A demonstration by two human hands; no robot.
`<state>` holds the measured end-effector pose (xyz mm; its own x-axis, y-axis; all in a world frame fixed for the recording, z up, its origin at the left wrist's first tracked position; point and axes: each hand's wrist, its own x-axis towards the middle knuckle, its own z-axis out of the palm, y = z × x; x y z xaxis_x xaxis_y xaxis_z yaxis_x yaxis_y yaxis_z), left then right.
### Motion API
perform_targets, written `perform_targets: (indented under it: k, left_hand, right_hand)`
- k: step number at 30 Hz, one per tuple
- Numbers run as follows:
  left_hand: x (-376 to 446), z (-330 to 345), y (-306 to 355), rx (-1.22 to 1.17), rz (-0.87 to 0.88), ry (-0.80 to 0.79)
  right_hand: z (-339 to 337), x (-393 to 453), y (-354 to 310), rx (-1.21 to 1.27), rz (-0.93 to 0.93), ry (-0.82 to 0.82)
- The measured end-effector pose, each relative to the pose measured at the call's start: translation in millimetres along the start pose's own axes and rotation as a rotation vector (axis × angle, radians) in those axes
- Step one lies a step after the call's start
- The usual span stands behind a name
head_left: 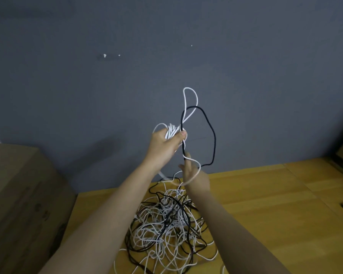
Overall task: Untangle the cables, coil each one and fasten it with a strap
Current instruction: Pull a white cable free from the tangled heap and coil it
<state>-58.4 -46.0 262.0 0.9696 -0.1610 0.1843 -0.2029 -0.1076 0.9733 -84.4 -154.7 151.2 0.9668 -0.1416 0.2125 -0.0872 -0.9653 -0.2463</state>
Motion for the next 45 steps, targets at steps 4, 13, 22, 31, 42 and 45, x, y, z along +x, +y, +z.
perform_targets:
  k: [4,13,22,31,42,45]
  left_hand:
    - [7,-12,-8,0.037,0.011,0.096]
    - [10,-28,-13,0.083,0.025,0.113]
    - [5,-18,-9,0.083,0.044,0.055]
    - [2,-18,-9,0.089,0.052,0.036]
    - [27,-30,-12,0.118,-0.119,0.128]
    - [30,-30,-10,0.15,-0.124,0.086]
  right_hand:
    - [6,0,4,0.344,-0.075,0.015]
    - [-30,-35,37,1.172,0.243,-0.034]
    - [-59,-33,32,1.551,0.373,0.028]
    - [-71,-4,12,1.578,0.412,0.067]
    - [-78,-32,12,0.748,-0.305,0.319]
    - [-67,-37,15,0.398,-0.495,0.338]
